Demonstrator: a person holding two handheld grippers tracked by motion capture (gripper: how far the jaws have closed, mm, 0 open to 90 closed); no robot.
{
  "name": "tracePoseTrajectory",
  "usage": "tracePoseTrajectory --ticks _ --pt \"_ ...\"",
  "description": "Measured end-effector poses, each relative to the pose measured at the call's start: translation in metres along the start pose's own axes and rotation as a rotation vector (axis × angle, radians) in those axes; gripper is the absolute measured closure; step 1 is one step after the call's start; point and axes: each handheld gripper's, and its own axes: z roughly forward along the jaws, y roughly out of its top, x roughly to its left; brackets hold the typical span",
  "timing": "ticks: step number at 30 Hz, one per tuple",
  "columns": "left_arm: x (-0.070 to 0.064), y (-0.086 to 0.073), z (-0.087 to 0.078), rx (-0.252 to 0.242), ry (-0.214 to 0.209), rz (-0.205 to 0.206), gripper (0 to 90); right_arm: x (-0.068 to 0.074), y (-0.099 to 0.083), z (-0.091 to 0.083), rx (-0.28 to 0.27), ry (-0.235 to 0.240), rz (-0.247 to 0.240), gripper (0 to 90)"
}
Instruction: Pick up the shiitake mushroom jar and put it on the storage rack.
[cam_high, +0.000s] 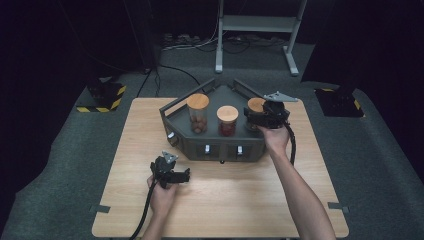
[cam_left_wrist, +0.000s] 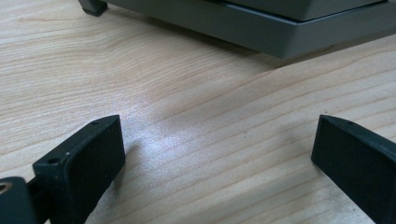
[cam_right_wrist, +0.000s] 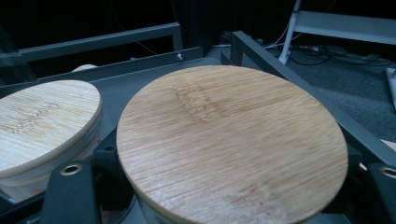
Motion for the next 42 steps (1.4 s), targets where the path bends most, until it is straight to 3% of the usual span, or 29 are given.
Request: tracePoseTrajectory --ticks 31,42 --pt "0.0 0.0 0.0 0.002 0.001 0.001 2.6 -0.006 -0.01 0.01 0.012 -0.015 0.022 25.1" --pt "0.0 0.0 0.0 0.001 0.0 0.001 2.6 -0.002 -0.013 0.01 0.01 -0.027 -0.021 25.0"
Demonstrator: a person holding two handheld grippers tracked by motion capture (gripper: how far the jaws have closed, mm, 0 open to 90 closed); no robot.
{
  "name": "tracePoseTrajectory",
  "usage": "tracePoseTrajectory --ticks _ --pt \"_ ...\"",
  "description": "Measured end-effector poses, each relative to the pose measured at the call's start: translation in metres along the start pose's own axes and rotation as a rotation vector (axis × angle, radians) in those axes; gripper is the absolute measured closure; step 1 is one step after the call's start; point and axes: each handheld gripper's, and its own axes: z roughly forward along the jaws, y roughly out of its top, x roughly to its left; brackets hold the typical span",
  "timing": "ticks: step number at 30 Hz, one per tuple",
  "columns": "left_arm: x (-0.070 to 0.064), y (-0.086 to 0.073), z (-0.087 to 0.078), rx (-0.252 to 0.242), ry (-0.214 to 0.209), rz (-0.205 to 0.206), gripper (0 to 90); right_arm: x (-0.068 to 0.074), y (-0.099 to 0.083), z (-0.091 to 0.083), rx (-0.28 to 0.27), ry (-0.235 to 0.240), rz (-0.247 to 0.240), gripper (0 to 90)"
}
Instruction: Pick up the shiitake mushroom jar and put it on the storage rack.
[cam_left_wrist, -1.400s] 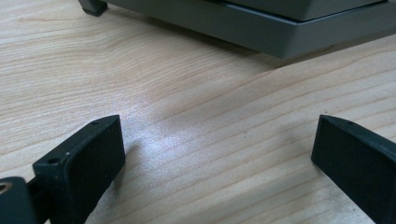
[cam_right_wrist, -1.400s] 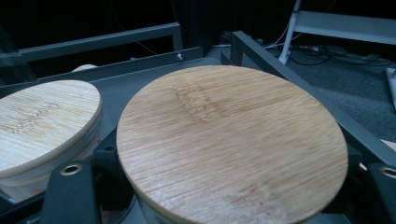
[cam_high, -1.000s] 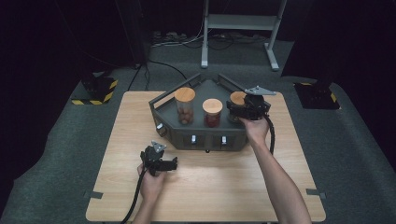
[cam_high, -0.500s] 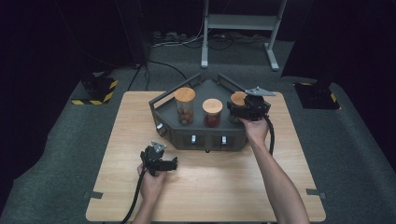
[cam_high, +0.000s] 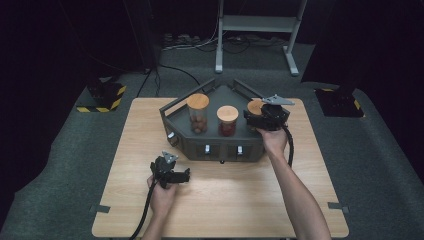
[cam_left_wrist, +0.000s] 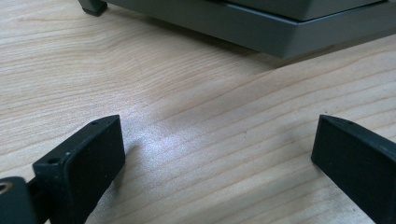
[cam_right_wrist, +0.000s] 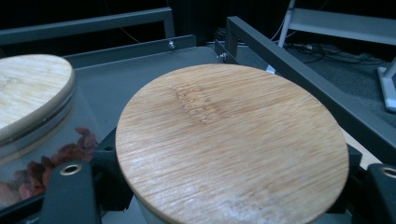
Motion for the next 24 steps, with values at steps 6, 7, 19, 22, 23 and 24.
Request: tracePoseTrajectory --ticks 6,7,19,22,23,24 --pt "-0.0002 -0.0001 0.0001 -0.002 0.001 -0.002 2.6 0.0007 -0.0029 -0.0004 -0.012 -0.001 -0.007 25.1" --pt "0.0 0.0 0.0 -0.001 0.0 -0.001 2.6 0.0007 -0.0033 -0.0005 -0.015 -0.002 -0.006 25.1" --pt "0.0 0.0 0.0 -0.001 0.0 0.0 2.6 0.0 -0.0009 -0.0007 0.005 0.005 -0.011 24.9" --pt "0.0 0.0 0.0 0.0 0.0 0.0 2.6 -0.0002 -0.0008 -0.0008 0.007 0.008 -0.009 24.6" --pt "0.0 0.0 0.0 -0.001 0.0 0.0 2.6 -0.0005 -0.0008 -0.0007 0.008 0.01 -0.006 24.3" --pt "0.0 0.0 0.0 -0.001 0.0 0.0 2.6 -0.0006 -0.0008 -0.0007 0.009 0.011 -0.003 23.8"
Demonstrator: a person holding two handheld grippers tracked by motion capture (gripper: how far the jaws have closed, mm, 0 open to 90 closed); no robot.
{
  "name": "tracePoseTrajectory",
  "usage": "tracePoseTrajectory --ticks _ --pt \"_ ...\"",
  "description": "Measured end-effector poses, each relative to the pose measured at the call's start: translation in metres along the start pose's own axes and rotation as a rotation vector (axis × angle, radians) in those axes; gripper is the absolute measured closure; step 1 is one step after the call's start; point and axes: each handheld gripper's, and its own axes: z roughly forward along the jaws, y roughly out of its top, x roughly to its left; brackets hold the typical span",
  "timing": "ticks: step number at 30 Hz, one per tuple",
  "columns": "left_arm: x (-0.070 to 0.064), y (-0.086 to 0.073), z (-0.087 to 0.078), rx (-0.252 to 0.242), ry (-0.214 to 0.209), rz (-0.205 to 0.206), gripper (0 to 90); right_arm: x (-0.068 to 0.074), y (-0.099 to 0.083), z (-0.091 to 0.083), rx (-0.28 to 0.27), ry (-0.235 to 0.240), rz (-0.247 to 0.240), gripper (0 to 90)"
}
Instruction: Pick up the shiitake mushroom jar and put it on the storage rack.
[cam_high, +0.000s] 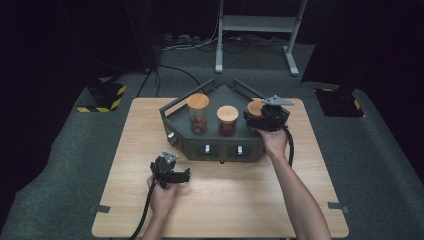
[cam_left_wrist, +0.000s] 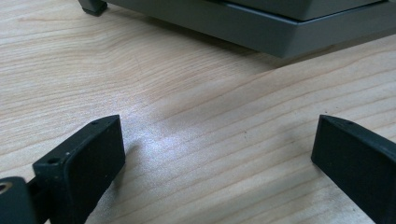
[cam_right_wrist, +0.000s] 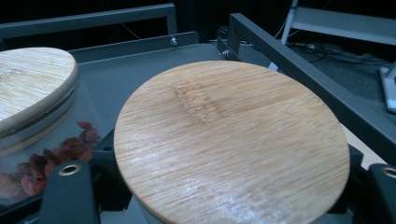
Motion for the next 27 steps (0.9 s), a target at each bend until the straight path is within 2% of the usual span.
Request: tracePoseTrajectory --ticks 10,19,27 --pt "0.0 0.0 0.0 0.0 0.0 0.0 2.6 -0.007 -0.001 -0.003 -0.008 0.049 0.033 12.3" --pt "0.0 0.0 0.0 0.0 0.0 0.0 2.6 -0.011 -0.002 -0.009 -0.02 0.074 0.055 10.7" --pt "0.0 0.0 0.0 0.001 0.0 0.0 2.6 -0.012 -0.003 -0.015 -0.026 0.084 0.056 10.7"
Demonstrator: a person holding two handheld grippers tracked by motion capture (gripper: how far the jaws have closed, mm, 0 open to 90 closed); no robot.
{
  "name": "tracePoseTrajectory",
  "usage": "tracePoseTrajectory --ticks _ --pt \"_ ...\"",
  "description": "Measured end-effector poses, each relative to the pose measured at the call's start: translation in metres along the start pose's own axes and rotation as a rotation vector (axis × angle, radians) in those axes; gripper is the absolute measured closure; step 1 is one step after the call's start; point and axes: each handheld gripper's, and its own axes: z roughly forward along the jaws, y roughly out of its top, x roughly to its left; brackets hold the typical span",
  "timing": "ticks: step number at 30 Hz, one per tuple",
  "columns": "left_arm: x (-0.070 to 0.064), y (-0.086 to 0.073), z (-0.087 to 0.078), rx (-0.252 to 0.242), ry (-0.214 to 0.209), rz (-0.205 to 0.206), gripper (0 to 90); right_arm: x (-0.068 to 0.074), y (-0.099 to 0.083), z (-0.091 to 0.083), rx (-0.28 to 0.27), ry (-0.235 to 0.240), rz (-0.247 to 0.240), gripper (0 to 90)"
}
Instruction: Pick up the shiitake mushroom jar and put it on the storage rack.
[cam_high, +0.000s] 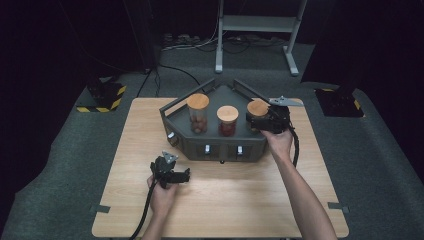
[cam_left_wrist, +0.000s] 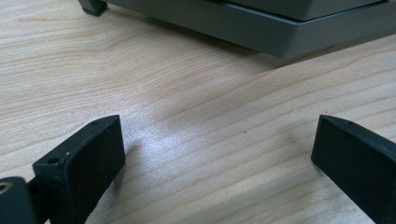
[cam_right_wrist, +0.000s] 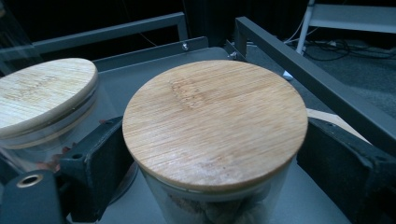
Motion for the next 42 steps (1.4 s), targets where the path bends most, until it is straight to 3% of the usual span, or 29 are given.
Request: tracePoseTrajectory --ticks 28,42 --pt "0.0 0.0 0.0 -0.001 0.0 -0.001 2.6 0.002 0.002 -0.019 -0.032 0.052 -0.011 10.9" --pt "0.0 0.0 0.0 -0.001 0.0 0.0 2.6 -0.002 -0.002 -0.03 -0.032 0.053 -0.007 11.8"
